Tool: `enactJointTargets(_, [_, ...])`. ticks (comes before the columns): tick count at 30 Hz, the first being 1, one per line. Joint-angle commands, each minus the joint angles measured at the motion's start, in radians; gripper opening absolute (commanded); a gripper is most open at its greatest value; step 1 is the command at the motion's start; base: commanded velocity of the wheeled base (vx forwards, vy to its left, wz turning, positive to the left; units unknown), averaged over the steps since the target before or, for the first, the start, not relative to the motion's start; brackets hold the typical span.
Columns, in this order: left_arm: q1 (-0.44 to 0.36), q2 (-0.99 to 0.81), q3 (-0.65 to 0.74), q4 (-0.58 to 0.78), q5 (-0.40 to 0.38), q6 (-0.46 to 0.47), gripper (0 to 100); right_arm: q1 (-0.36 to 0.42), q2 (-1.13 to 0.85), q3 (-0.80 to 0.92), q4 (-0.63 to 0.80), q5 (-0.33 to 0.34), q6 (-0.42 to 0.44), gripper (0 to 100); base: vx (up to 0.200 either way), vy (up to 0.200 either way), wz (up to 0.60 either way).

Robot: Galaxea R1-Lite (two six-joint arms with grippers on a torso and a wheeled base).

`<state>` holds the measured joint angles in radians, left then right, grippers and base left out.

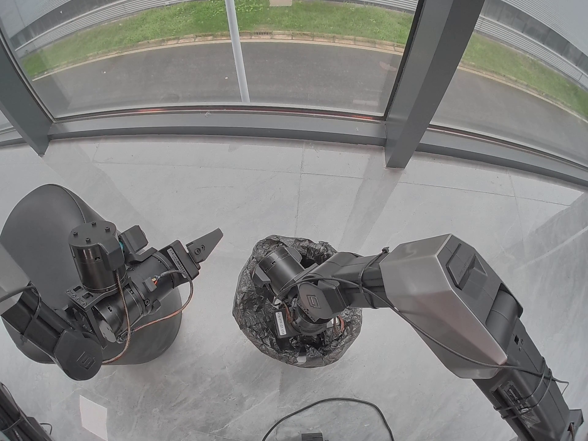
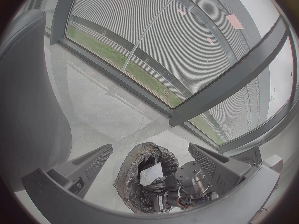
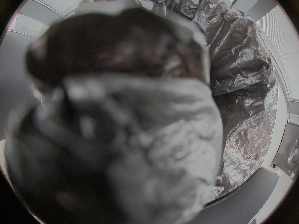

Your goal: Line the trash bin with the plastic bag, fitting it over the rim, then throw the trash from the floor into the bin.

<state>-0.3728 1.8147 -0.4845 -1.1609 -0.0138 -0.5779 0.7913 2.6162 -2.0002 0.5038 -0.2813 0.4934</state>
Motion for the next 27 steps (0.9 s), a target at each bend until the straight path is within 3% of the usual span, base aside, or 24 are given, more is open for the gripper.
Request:
enactJointTargets(1, [0.000, 0.002, 0.000, 0.000, 0.000, 0.000, 100, 0.000, 0.004, 0.000, 0.001, 0.001, 0.001, 0, 0.000, 0.000, 0.00])
enactJointTargets(3, [0.000, 0.002, 0.000, 0.000, 0.000, 0.000, 100, 0.000, -0.001, 0.000, 0.001, -0.001, 0.001, 0, 0.000, 0.000, 0.00])
enactJointTargets(4, [0.000, 0.002, 0.000, -0.002, 0.000, 0.000, 100, 0.000, -0.002, 0.000, 0.001, -0.001, 0.001, 100, 0.000, 0.000, 0.00])
enactJointTargets(27, [-0.002, 0.002, 0.003, 0.000, 0.000, 0.000, 100, 0.028, -0.220, 0.000, 0.051, 0.008, 0.068, 100, 0.000, 0.000, 0.00])
